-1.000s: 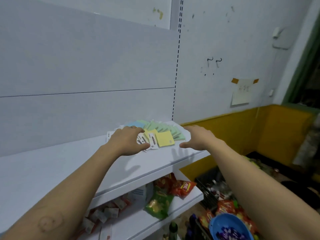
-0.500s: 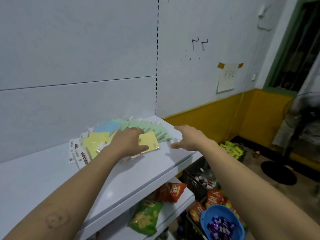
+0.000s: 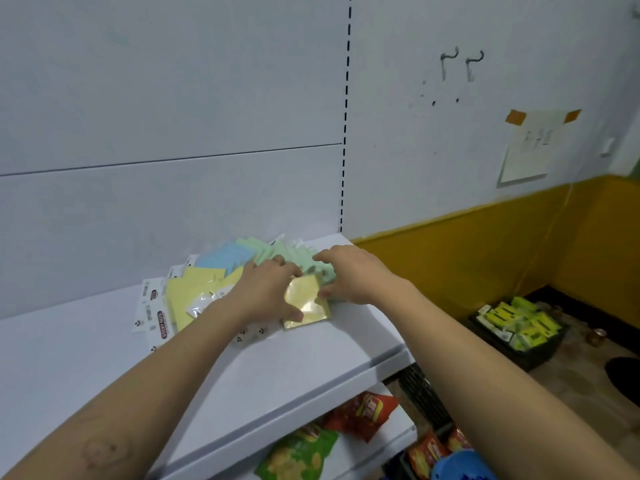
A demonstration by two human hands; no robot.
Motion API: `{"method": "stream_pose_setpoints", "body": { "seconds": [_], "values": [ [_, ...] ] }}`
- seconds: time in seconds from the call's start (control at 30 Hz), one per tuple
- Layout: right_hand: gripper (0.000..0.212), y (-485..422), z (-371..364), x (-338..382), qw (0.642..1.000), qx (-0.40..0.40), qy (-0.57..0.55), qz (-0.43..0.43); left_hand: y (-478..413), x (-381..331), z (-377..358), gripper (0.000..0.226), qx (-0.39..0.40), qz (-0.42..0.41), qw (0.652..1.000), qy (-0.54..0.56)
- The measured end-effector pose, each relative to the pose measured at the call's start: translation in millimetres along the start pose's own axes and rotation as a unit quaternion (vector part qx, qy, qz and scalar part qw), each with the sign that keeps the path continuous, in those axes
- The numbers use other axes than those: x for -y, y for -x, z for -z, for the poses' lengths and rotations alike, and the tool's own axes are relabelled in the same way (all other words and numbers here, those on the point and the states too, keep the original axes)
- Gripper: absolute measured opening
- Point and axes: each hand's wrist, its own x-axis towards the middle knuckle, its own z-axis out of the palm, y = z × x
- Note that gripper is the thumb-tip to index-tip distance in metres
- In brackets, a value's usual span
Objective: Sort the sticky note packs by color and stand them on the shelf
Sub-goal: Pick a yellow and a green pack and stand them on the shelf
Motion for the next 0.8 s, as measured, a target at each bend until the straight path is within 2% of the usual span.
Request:
{"method": "stream_pose_setpoints", "body": {
  "seconds": [0.13, 0.27, 0.37, 0.43, 0.47, 0.53, 0.63, 0.7, 0.77, 0.8],
  "values": [
    [0.066, -10.4, -2.6, 6.8, 1.000, 0.013, 0.016, 0.002, 1.7, 6.2, 1.5, 0.068, -0.033, -0.018, 0.992, 0.122],
    [0.042, -15.5, -1.9, 10.3, 1.000, 0.016, 0.001, 0.025, 4.2, 10.4, 6.9, 0.051, -0.081, -0.020, 0.975, 0.203],
    [0.026, -18.6, 3.4, 2.0, 0.999, -0.009, -0.041, 0.015, 4.0, 15.5, 12.2, 0.045, -0.160, 0.002, 0.971, 0.180],
    [0.022, -21.4, 5.1, -6.4, 0.989, -0.052, -0.129, -0.039, 3.2, 20.2, 16.9, 0.059, -0.233, 0.051, 0.957, 0.166],
    [0.023, -22.1, 5.9, -9.0, 0.975, -0.075, -0.196, -0.068, 4.4, 20.6, 21.6, 0.068, -0.251, 0.087, 0.943, 0.201],
    [0.026, -21.7, 8.3, -9.4, 0.927, -0.104, -0.343, -0.107, 4.3, 21.2, 27.2, 0.078, -0.234, 0.143, 0.908, 0.318],
    [0.029, -20.1, 13.1, -1.4, 0.871, -0.103, -0.466, -0.117, 4.7, 14.1, 32.1, 0.062, -0.182, 0.155, 0.852, 0.466],
    [0.023, -20.7, 16.4, 4.8, 0.847, -0.093, -0.512, -0.107, 4.1, 9.2, 35.9, 0.044, -0.207, 0.162, 0.784, 0.563],
    [0.011, -21.0, 18.7, 9.3, 0.820, -0.082, -0.558, -0.102, 2.6, 8.8, 41.9, 0.046, -0.216, 0.179, 0.708, 0.648],
    [0.008, -21.2, 19.3, 10.8, 0.807, -0.076, -0.578, -0.100, 3.6, 8.1, 45.6, 0.046, -0.212, 0.184, 0.686, 0.672]
  ]
}}
